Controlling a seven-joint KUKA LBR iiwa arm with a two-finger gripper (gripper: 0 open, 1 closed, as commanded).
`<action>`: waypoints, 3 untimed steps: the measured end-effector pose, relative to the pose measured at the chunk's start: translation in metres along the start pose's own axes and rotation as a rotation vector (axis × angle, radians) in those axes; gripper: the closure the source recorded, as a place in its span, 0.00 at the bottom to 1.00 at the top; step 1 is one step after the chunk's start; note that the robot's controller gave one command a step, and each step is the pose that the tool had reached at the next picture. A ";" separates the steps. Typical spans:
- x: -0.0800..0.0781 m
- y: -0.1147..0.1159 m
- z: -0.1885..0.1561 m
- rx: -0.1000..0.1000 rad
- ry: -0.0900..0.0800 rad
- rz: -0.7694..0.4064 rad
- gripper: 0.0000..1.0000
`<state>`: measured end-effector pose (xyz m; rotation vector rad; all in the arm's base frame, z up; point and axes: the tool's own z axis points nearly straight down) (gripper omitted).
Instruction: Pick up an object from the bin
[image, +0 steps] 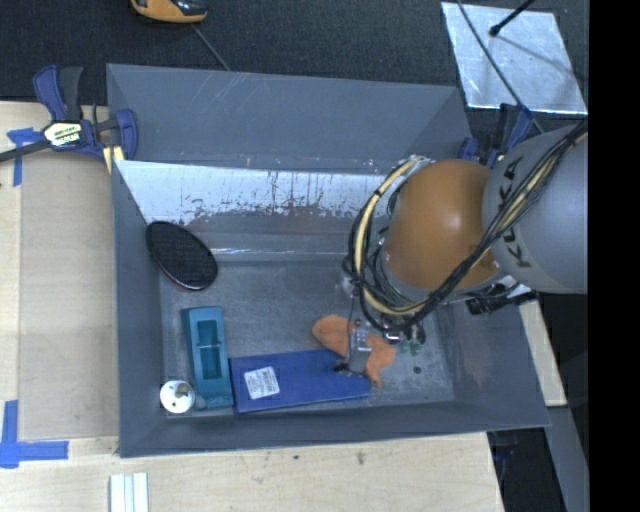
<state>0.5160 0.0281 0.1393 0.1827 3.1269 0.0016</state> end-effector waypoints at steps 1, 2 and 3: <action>-0.008 -0.010 0.018 0.002 0.007 0.149 1.00; -0.008 -0.010 0.018 0.002 0.007 0.149 1.00; -0.018 -0.040 -0.153 0.001 0.000 0.150 1.00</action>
Offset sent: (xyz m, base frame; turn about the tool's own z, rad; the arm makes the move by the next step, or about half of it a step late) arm 0.0000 0.0000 0.0000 0.0000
